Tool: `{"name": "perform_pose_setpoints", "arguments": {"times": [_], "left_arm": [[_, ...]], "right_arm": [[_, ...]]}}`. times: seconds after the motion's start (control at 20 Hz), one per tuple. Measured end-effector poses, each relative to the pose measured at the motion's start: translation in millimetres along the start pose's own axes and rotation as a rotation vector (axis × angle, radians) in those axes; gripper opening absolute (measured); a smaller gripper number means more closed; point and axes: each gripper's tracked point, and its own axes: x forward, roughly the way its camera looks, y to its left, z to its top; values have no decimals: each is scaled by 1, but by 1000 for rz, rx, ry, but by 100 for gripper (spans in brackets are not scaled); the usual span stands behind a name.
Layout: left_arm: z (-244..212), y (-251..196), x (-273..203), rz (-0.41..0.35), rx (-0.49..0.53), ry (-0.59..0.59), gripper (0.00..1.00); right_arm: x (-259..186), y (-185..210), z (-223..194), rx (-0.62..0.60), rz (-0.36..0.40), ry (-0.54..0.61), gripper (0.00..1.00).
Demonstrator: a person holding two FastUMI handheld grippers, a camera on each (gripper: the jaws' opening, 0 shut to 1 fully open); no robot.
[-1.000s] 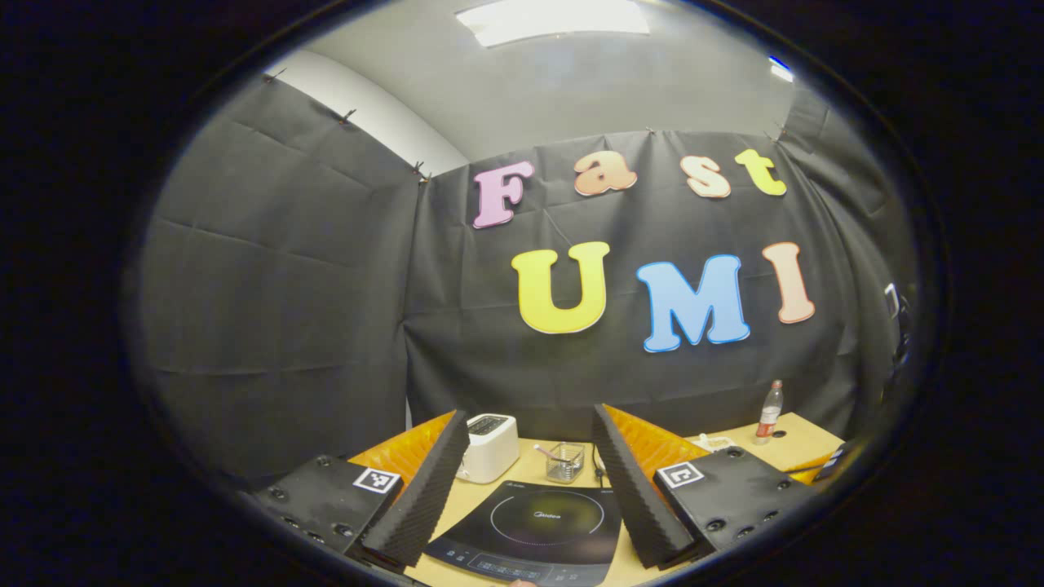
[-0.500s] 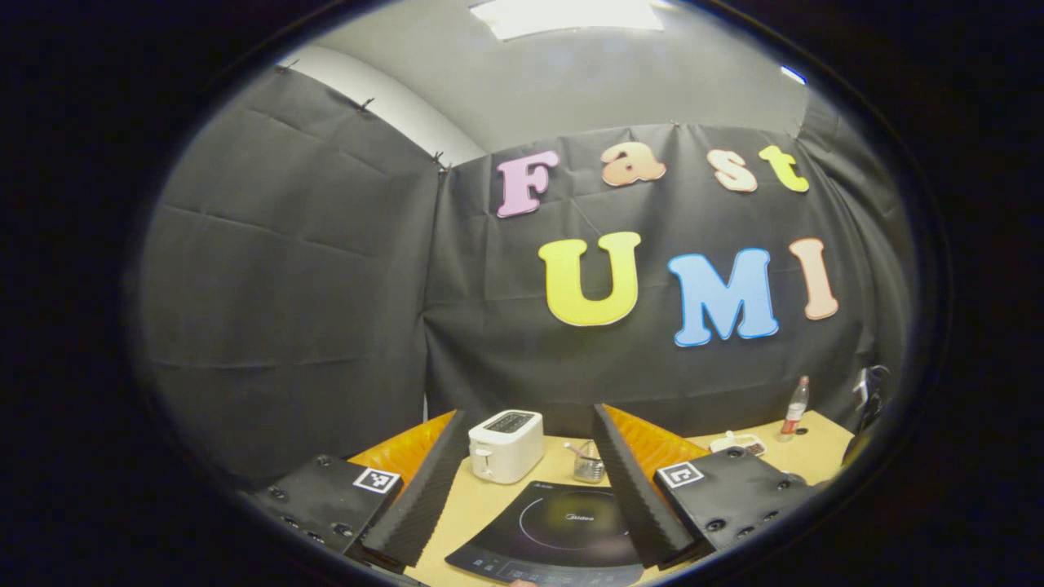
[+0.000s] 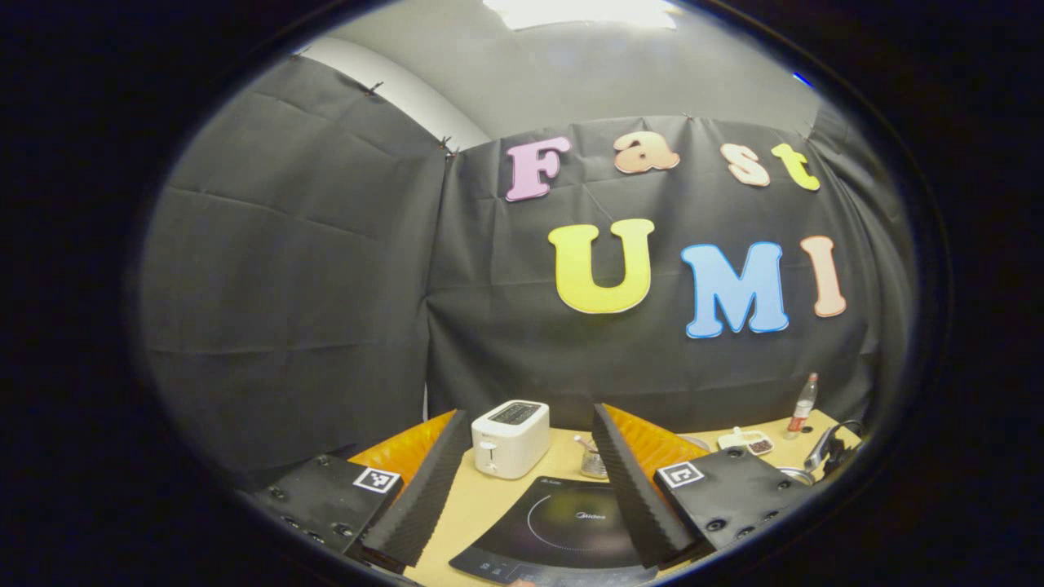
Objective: First push the handle of the pot to place it horizontally, then grasp the pot with both hands and set it on the induction cooktop.
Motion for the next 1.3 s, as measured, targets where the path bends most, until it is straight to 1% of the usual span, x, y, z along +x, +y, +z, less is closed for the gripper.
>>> {"name": "perform_pose_setpoints", "arguments": {"times": [0.15,0.35,0.55,0.7,0.8,0.85,0.9,0.95,1.1,1.15,1.3], "left_arm": [[-1,-5,8,-29,-12,1,99],[-7,-22,34,-80,-13,0,99],[-10,-36,54,-144,-22,-5,99],[-14,-46,67,-185,-33,-2,99],[-17,-52,73,-200,-40,4,99],[-17,-56,74,-210,-47,3,94],[-18,-60,76,-217,-50,3,99],[-19,-64,78,-222,-48,7,100],[-23,-79,83,-237,-44,18,99],[-25,-84,83,-240,-43,19,100],[-28,-102,84,-236,-40,18,99]], "right_arm": [[5,-6,-7,20,-24,35,1],[7,-6,-11,57,-29,56,1],[4,-11,-15,66,-72,89,1],[0,-13,-18,115,-94,108,1],[-3,-16,-20,144,-105,116,1],[-6,-18,-21,154,-112,122,1],[-8,-21,-25,164,-124,133,1],[-11,-24,-27,176,-133,142,1],[-18,-30,-32,193,-144,160,1],[-21,-34,-35,189,-146,169,1],[-31,-49,-46,173,-158,203,1]]}}
